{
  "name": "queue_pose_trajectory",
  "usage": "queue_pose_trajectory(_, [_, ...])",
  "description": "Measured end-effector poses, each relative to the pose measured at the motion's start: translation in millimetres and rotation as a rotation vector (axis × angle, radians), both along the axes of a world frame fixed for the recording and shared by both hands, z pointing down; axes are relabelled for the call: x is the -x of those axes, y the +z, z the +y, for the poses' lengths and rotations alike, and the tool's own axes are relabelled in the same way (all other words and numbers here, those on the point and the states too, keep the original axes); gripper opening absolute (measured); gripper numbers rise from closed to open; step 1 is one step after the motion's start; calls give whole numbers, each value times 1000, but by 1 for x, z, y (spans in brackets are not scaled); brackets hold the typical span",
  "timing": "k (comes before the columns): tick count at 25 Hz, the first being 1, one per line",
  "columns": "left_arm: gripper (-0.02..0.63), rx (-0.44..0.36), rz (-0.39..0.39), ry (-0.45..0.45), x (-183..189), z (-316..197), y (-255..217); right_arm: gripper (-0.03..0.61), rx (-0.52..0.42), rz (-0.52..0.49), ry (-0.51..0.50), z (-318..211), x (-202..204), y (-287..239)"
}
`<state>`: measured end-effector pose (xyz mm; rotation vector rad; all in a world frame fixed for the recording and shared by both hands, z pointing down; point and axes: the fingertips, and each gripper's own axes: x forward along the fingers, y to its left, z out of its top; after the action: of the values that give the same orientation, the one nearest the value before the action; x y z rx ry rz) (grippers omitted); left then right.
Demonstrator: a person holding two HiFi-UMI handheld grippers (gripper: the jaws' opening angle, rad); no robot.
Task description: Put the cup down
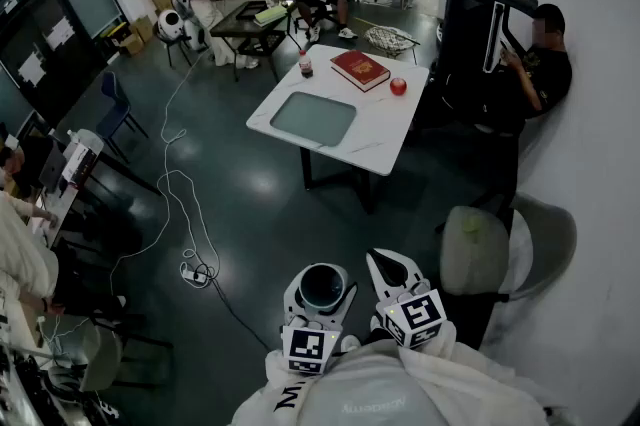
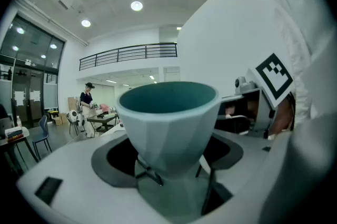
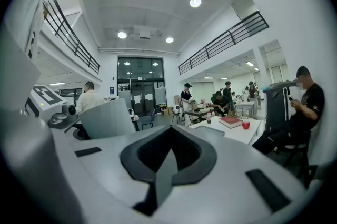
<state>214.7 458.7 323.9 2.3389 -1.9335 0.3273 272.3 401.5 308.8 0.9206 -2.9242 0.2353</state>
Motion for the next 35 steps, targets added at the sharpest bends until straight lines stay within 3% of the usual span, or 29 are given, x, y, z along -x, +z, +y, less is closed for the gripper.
queue_pose_trajectory(5, [374, -44, -28, 1, 7, -6, -20, 5, -35, -19, -16, 1, 9, -18])
queue_pose_trajectory(11, [374, -41, -19, -16, 9, -25, -21, 5, -34, -14, -37, -13, 12, -17])
queue_pose_trajectory(35, [374, -7, -42, -73, -17, -114, 6, 5, 74, -20, -113, -110, -10, 27])
